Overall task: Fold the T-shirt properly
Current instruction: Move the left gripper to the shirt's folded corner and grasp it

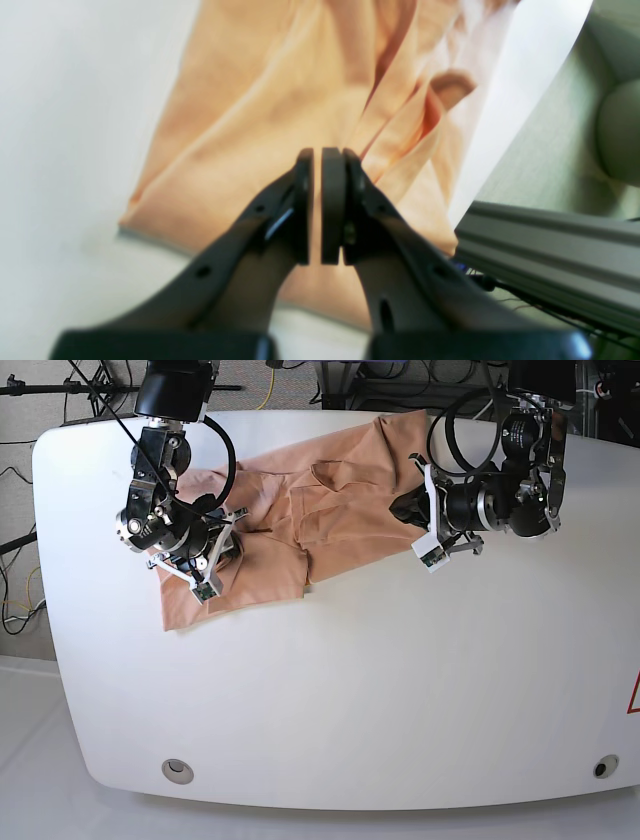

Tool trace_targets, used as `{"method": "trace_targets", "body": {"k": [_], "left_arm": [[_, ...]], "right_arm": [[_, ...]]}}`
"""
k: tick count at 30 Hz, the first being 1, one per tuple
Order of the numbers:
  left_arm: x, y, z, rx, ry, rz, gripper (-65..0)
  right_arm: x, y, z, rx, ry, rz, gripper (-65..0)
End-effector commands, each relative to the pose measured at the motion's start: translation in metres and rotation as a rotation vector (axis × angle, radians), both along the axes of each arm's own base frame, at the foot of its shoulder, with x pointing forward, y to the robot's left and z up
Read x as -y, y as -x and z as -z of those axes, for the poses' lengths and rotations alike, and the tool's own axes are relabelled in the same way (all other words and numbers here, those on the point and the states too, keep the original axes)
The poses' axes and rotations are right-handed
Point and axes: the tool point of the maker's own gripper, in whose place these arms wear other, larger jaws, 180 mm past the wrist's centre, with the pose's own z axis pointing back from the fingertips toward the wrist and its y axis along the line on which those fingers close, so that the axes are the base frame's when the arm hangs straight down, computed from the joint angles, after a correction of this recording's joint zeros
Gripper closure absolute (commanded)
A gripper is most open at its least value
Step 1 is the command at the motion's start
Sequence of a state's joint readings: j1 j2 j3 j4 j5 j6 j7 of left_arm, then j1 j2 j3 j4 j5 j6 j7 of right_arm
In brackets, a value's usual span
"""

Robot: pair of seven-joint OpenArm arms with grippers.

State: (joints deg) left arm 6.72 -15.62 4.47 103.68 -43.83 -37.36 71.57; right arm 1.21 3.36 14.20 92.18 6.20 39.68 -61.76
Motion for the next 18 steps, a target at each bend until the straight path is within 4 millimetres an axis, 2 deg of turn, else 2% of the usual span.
{"method": "trace_targets", "body": {"k": [1, 9, 18], "left_arm": [[0.004, -0.001, -0.008, 0.023, 0.032, 0.005, -2.6], [0.005, 0.004, -0.004, 0.005, 0.031, 0.008, -4.3], [0.027, 0.015, -0.001, -0.004, 0.051, 0.075, -24.4]], "right_arm": [[0.000, -0.009, -0.010, 0.037, -0.002, -0.006, -18.4], [0.000, -0.009, -0.010, 0.037, -0.002, -0.006, -18.4], [0.000, -0.009, -0.009, 0.036, -0.002, -0.006, -18.4]]}}
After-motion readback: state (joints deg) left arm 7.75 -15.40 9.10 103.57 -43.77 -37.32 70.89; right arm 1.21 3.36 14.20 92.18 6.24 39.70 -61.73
